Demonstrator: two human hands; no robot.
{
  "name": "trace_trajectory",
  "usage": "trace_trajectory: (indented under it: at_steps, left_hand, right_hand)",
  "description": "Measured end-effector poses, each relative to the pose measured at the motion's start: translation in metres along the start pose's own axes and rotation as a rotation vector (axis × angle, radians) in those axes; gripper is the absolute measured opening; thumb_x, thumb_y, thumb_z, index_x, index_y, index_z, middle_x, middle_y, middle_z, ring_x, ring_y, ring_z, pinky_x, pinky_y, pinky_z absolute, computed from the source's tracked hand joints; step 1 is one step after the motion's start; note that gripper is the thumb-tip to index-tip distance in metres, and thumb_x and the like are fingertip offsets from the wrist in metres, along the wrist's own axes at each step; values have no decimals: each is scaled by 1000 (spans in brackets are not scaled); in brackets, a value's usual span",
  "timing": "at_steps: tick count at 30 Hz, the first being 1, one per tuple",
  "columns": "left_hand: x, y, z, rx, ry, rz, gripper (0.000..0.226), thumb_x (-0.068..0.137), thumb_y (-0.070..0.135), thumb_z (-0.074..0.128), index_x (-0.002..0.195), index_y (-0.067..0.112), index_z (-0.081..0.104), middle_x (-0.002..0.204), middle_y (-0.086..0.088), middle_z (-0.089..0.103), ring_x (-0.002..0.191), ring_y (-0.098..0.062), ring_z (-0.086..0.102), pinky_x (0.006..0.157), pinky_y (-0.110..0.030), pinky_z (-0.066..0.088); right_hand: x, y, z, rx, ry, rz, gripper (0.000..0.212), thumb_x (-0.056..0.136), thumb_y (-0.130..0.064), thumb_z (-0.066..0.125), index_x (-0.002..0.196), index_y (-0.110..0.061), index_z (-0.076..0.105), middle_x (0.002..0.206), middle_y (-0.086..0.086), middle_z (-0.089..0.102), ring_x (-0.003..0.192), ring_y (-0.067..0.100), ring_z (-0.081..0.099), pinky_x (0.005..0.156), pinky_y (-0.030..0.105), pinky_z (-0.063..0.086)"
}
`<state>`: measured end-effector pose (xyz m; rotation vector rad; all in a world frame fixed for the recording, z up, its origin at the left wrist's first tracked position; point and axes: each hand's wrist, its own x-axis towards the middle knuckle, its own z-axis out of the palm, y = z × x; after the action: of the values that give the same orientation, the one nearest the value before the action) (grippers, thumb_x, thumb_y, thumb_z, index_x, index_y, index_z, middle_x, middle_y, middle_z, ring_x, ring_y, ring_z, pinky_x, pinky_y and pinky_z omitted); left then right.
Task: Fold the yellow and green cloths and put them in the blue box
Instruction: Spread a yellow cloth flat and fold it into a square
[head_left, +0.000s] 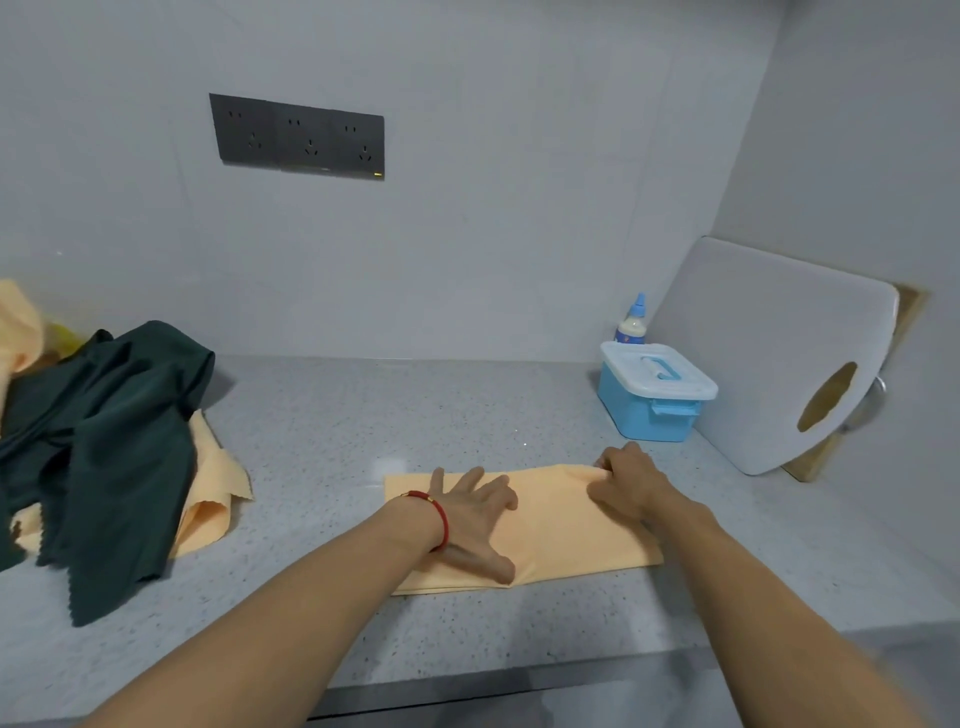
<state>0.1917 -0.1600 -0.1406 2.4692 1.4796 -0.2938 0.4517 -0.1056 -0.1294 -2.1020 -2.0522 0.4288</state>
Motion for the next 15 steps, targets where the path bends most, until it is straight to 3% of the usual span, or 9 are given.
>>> trace_trajectory:
  at_steps: [2, 4, 6, 8, 11, 15]
  left_hand:
    - [3, 1, 6, -98, 11, 2, 94, 71, 69, 59, 147, 32, 19, 169, 9, -2, 154, -20, -17, 118, -64, -13]
    - [4, 0, 11, -147, 37, 0, 94, 71, 71, 59, 146, 33, 19, 169, 9, -3, 154, -18, -19, 118, -62, -15]
    - [3, -1, 15, -161, 68, 0, 97, 70, 78, 57, 148, 35, 19, 169, 10, -4, 154, -17, -18, 118, -62, -16]
    - [2, -2, 17, -141, 83, -12, 109, 69, 85, 53, 155, 32, 11, 169, 11, -8, 154, -15, -19, 118, -61, -16]
    - [2, -4, 17, -80, 59, -38, 124, 71, 92, 46, 161, 25, -6, 168, 11, -17, 153, -14, -21, 119, -61, -14]
    - [3, -4, 15, -41, 41, -43, 129, 67, 97, 40, 161, 24, -9, 167, 11, -19, 153, -14, -20, 119, -61, -12]
  right_hand:
    - [-2, 4, -2, 168, 39, -15, 13, 88, -24, 61, 98, -26, 53, 107, 2, 60, 94, 18, 59, 83, 39, 53]
    - [-5, 8, -6, 377, 61, 22, 19, 90, -28, 63, 104, -24, 50, 108, 0, 65, 92, 17, 64, 73, 34, 52]
    - [-7, 12, -12, 482, -25, 113, 42, 89, -38, 68, 120, -18, 48, 120, -3, 61, 102, 19, 64, 80, 35, 53]
    - [-7, 16, -19, 340, -161, 165, 55, 89, -48, 70, 125, -9, 53, 122, 2, 63, 106, 22, 64, 90, 38, 52]
    - [-7, 22, -24, 288, -271, 131, 44, 94, -46, 68, 117, -9, 66, 117, 6, 72, 106, 23, 68, 104, 45, 51]
    - [-15, 21, -29, 505, -283, 96, 30, 100, -38, 61, 119, -16, 63, 114, 3, 74, 105, 22, 71, 101, 47, 54]
